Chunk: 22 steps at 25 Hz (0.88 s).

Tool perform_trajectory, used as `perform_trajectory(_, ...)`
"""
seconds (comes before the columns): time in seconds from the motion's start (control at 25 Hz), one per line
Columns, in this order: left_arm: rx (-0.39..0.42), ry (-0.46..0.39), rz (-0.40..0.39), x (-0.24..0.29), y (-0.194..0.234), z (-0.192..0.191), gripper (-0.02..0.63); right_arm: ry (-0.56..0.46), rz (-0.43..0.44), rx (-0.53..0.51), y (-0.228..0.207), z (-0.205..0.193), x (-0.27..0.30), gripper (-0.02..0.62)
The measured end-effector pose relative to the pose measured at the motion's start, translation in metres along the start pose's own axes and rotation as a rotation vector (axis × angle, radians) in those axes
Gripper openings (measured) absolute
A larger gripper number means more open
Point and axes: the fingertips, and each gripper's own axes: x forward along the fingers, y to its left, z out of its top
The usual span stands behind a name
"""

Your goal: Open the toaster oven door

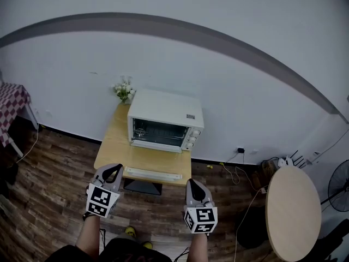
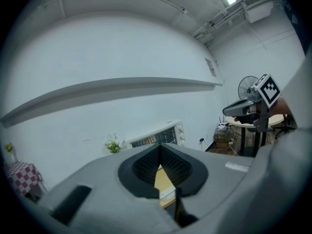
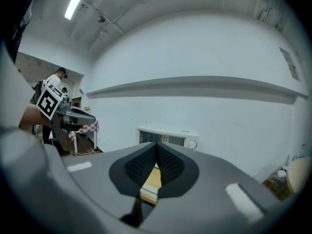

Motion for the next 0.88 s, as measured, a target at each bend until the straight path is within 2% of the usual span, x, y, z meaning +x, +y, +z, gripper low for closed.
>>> perform_trajectory(0.24, 0.018, -0.014, 0.006, -0.002, -0.004, 0.009, -0.005, -0.028, 0.006, -0.013, 0.000, 0.012, -0.006, -0.005)
perform_trajectory(0.52, -0.025, -0.014, 0.014, -0.005, 0.000, 0.013, -0.005, -0.031, 0.002, -0.025, -0.002, 0.015, -0.010, -0.005)
perform_trajectory(0.88, -0.001, -0.012, 0.019, -0.008, -0.005, 0.018, -0.002, -0.037, -0.010, -0.034, -0.009, 0.015, -0.017, -0.005)
